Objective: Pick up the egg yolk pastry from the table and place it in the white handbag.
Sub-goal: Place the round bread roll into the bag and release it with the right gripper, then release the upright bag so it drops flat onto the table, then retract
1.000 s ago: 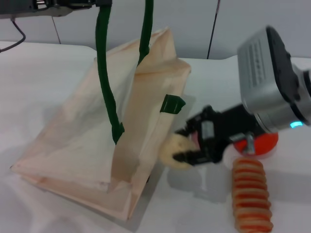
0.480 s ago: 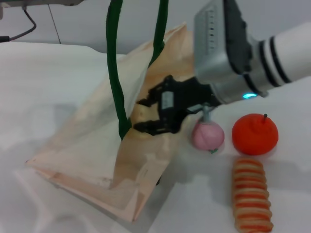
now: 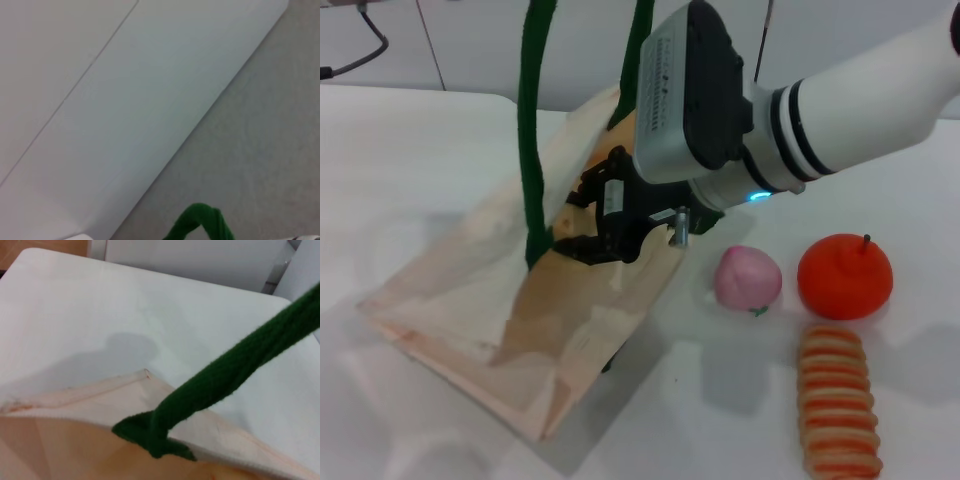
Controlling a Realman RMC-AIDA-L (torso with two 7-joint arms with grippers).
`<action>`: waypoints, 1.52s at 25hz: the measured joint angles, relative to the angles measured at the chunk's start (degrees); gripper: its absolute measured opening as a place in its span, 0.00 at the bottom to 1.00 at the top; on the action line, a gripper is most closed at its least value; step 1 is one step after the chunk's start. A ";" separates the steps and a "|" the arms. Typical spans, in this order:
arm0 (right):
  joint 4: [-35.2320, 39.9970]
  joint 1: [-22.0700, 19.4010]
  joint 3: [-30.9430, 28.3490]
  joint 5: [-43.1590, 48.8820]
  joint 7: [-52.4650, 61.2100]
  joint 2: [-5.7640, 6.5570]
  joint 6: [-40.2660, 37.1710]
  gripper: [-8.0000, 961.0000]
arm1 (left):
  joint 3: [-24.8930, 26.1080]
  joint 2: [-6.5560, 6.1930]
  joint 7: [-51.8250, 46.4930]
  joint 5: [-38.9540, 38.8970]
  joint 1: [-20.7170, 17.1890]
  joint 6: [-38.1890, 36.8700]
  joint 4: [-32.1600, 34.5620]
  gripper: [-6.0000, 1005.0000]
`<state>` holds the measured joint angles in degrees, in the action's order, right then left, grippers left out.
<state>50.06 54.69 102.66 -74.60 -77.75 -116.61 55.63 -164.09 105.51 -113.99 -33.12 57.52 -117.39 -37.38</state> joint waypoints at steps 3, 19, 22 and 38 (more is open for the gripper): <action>0.38 -0.14 0.28 -0.99 -0.01 0.05 -0.30 0.51 | 0.00 -0.03 0.00 -1.07 -0.67 0.05 -0.09 0.13; 12.68 -11.69 -14.42 10.50 4.78 0.75 0.23 0.84 | 0.00 -0.04 0.07 -2.91 -3.05 0.50 -0.76 0.13; 17.48 -16.21 -19.33 14.86 7.00 0.58 -0.90 0.92 | 0.05 -0.04 0.39 -3.05 -3.64 0.63 -0.77 0.14; 25.19 -29.14 -25.34 3.38 3.92 0.23 -14.75 0.92 | 0.15 1.48 3.42 -10.82 -9.26 6.51 -0.75 0.32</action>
<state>75.25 25.56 77.33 -71.22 -73.82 -116.37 40.88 -163.94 106.99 -110.57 -43.94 48.26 -110.88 -38.13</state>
